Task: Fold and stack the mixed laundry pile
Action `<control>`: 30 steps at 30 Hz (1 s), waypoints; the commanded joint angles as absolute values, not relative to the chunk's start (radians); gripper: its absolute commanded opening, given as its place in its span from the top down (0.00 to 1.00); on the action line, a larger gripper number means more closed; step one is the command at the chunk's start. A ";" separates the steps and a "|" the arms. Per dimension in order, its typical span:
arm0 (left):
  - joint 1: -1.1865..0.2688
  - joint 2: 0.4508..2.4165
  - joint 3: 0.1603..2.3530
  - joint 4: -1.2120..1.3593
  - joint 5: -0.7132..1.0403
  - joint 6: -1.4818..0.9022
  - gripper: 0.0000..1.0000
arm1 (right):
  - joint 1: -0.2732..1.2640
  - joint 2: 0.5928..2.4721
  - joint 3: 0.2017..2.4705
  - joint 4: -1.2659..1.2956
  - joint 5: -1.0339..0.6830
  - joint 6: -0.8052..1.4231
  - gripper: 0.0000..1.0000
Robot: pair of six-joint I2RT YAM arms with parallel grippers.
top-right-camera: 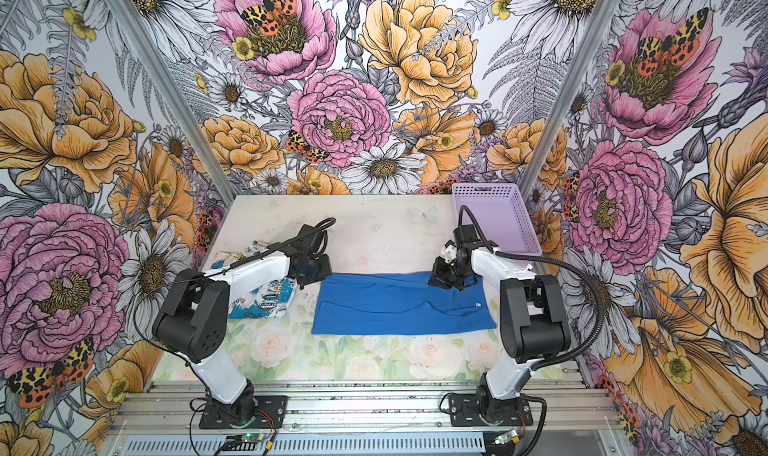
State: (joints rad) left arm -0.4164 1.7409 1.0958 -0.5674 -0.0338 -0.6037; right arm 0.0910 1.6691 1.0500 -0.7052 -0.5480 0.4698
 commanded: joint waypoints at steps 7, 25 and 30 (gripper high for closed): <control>-0.441 1.689 1.050 -0.553 -0.079 -0.638 1.00 | 0.092 1.561 0.998 -0.695 -0.549 0.461 1.00; -0.503 1.692 1.014 -0.572 -0.132 -0.638 1.00 | 0.109 1.552 0.902 -0.693 -0.542 0.436 1.00; -0.510 1.692 1.008 -0.585 -0.153 -0.643 1.00 | 0.110 1.555 0.886 -0.694 -0.534 0.429 1.00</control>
State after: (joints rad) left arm -0.5003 1.7050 1.0245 -0.5716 -0.1123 -0.6308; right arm 0.1017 1.5829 0.8978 -0.7010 -0.5468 0.4477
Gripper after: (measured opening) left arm 0.052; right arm 0.043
